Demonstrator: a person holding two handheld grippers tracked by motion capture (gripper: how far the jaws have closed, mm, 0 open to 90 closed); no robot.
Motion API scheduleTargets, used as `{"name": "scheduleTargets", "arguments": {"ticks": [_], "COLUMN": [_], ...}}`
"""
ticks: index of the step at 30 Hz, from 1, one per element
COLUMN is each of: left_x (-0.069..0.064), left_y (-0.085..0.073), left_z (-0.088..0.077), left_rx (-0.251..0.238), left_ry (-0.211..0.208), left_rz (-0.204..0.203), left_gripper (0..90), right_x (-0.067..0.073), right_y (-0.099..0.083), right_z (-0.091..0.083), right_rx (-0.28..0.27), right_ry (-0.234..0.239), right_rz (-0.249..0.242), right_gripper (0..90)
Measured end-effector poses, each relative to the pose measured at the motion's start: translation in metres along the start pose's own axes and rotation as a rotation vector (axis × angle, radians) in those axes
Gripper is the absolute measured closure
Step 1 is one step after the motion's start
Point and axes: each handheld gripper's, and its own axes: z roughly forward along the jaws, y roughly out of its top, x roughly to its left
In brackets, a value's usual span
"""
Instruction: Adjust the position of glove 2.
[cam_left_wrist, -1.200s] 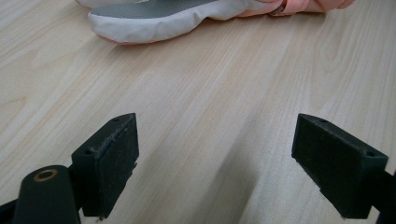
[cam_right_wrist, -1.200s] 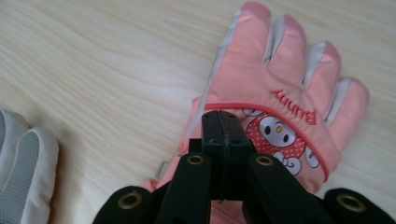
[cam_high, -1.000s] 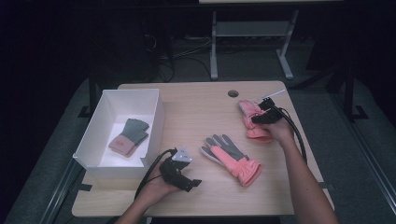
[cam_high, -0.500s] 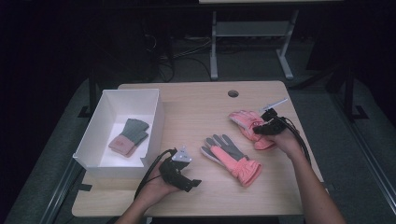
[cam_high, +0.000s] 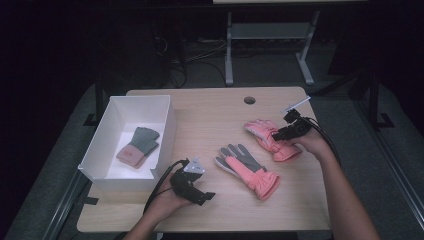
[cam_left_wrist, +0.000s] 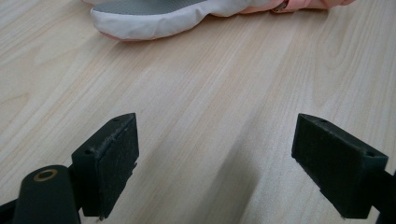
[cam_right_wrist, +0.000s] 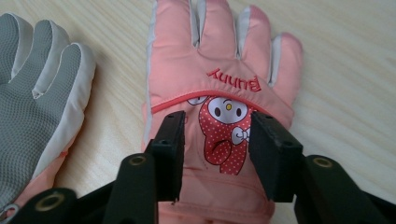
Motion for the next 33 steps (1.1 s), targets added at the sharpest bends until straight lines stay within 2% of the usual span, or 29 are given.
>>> {"name": "scheduleTargets", "arguments": {"ticks": [2,5,8,10,12,15,19,27,30,33], "left_x": [0.0,0.0,-0.001,-0.001,0.0,0.0,0.0,0.001,0.002,0.002], "left_y": [0.0,0.001,0.001,0.0,0.0,0.0,0.0,0.0,0.0,-0.001], "left_z": [0.001,0.001,0.002,0.002,0.002,0.002,0.003,0.003,0.002,0.002], "left_rx": [0.002,0.017,0.011,0.014,0.017,0.013,0.026,0.022,0.017,0.013], "left_ry": [-0.001,-0.009,-0.012,-0.015,-0.018,-0.018,-0.018,-0.02,-0.018,-0.015], "left_rz": [-0.001,0.006,0.003,0.0,0.001,-0.003,0.002,-0.001,-0.004,-0.001], "left_gripper": [14.4,14.4,14.7,14.8,15.0,15.2,15.3,15.5,15.4,15.4], "right_x": [-0.002,-0.003,0.0,0.0,0.0,-0.001,0.0,-0.002,-0.004,-0.003], "right_y": [0.0,0.0,0.001,0.002,0.001,-0.001,-0.003,-0.009,-0.008,-0.006], "right_z": [0.006,0.015,0.023,0.026,0.027,0.027,0.024,0.015,0.01,0.003], "right_rx": [0.014,0.05,0.078,0.086,0.087,0.065,0.049,-0.021,-0.036,-0.052], "right_ry": [0.014,0.004,-0.002,0.002,0.01,0.038,0.032,0.049,0.08,0.082], "right_rz": [-0.006,-0.018,-0.038,-0.039,-0.036,-0.032,-0.03,0.024,0.035,0.028], "right_gripper": [50.4,47.9,47.0,49.0,55.3,69.2,82.5,88.1,88.6,88.5]}}
